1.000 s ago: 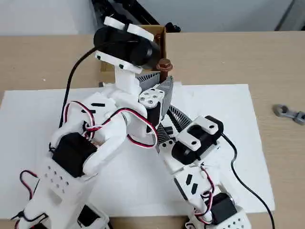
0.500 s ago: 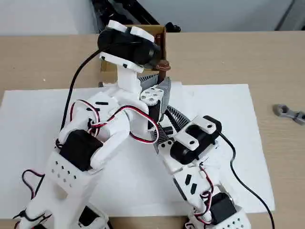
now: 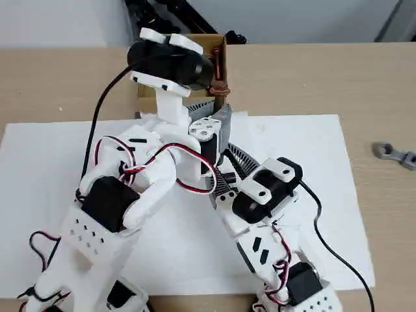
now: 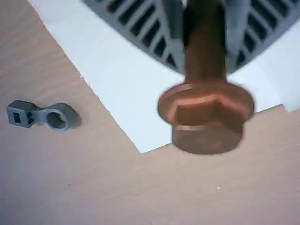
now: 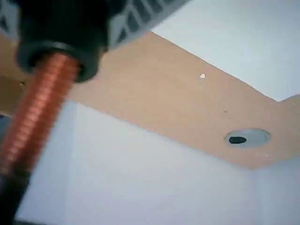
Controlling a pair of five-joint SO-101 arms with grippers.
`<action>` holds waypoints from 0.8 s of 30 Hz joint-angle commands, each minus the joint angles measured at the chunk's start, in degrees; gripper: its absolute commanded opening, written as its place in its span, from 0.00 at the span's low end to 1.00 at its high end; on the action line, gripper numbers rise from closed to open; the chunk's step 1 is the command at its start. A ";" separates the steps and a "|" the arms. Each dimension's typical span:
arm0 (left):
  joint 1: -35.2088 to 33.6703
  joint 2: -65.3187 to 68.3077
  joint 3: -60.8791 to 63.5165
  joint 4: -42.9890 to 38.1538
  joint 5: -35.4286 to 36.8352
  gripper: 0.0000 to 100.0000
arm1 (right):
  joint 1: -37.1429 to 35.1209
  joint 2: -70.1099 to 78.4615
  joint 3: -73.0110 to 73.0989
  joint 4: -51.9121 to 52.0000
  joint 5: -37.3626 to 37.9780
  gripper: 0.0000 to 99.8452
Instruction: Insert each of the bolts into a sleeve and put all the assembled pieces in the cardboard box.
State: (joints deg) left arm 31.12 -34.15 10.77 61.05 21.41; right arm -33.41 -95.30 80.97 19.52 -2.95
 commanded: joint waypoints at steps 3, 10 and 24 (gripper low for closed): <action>-1.14 -1.41 2.51 -4.75 0.79 0.01 | -0.04 -0.48 -0.88 -1.80 0.62 0.00; -2.64 -1.41 3.38 -5.45 0.35 0.00 | -0.04 -0.22 -0.88 -1.63 0.62 0.00; -1.49 -4.04 3.12 2.02 0.35 0.00 | 0.04 -0.04 -0.97 -1.80 0.79 0.00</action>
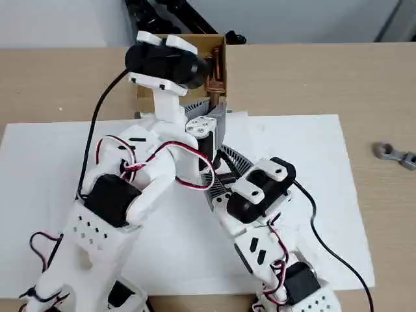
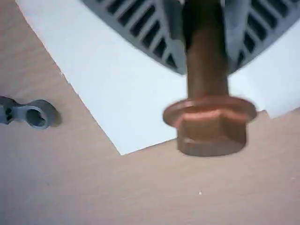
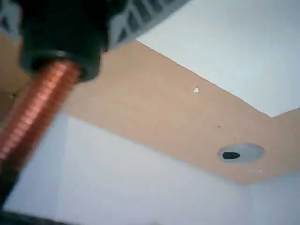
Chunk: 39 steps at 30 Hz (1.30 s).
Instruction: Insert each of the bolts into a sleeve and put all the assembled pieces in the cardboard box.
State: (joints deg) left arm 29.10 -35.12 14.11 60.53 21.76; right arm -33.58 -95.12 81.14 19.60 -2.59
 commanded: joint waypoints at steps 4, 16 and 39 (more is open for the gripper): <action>1.49 -8.35 0.04 4.13 -0.62 0.00 | 0.40 -0.22 -1.14 -1.98 0.44 0.00; 5.10 -9.85 -0.04 6.15 -1.93 0.00 | 1.45 -0.13 -1.14 -2.07 0.26 0.00; 5.01 -9.85 -0.75 10.20 1.05 0.17 | 1.36 -0.13 -2.02 -1.54 0.26 0.00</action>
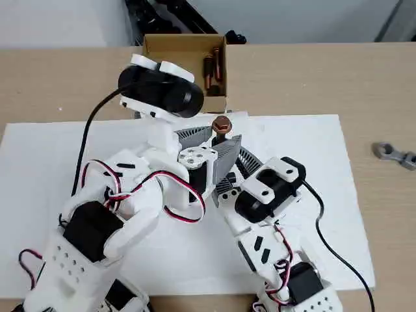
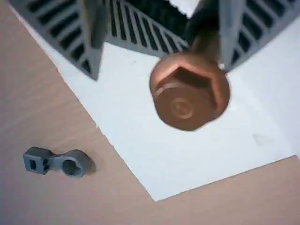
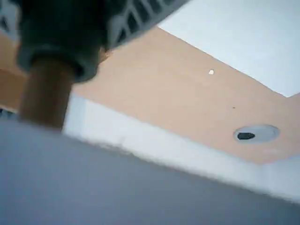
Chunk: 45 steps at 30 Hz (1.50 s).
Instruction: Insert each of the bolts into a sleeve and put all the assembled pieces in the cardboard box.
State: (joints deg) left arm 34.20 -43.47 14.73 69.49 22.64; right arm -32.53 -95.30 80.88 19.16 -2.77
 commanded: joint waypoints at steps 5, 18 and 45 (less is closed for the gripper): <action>-0.35 -1.49 -4.09 6.77 0.09 0.18 | 0.40 0.13 -2.02 -1.10 0.44 0.00; -19.08 -1.49 -10.95 12.04 -13.63 0.05 | 6.90 35.47 -30.77 -1.10 -4.57 0.00; -45.89 -2.02 0.57 21.98 -28.75 0.01 | 8.48 113.63 -100.31 -1.71 -4.66 0.00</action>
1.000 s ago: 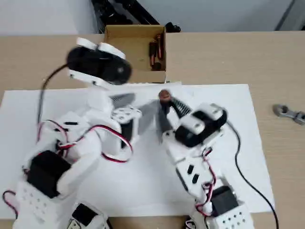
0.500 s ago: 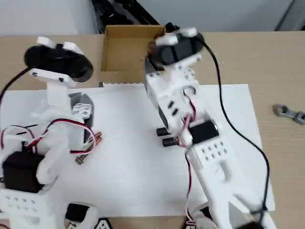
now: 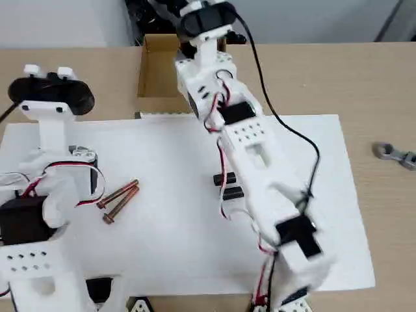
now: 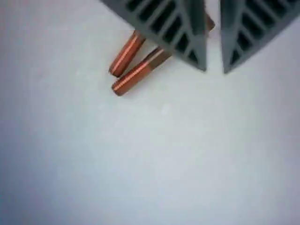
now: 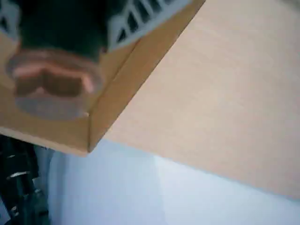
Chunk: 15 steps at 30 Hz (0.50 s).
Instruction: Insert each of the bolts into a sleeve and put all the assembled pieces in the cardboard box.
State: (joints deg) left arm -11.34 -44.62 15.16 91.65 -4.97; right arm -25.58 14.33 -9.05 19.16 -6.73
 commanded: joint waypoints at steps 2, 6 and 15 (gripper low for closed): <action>-0.26 -0.88 0.48 -0.26 -1.32 0.01 | 2.77 9.71 -15.74 -1.71 -0.70 0.00; -0.26 -0.88 0.66 -0.26 -1.32 0.01 | 5.76 20.53 -25.93 -1.71 -0.70 0.00; 0.00 -0.88 3.03 -2.29 -1.32 0.01 | 6.64 37.32 -41.32 -1.10 -0.70 0.00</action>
State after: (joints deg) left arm -11.34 -44.62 17.54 91.12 -5.93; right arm -18.55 51.16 -43.43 19.16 -6.73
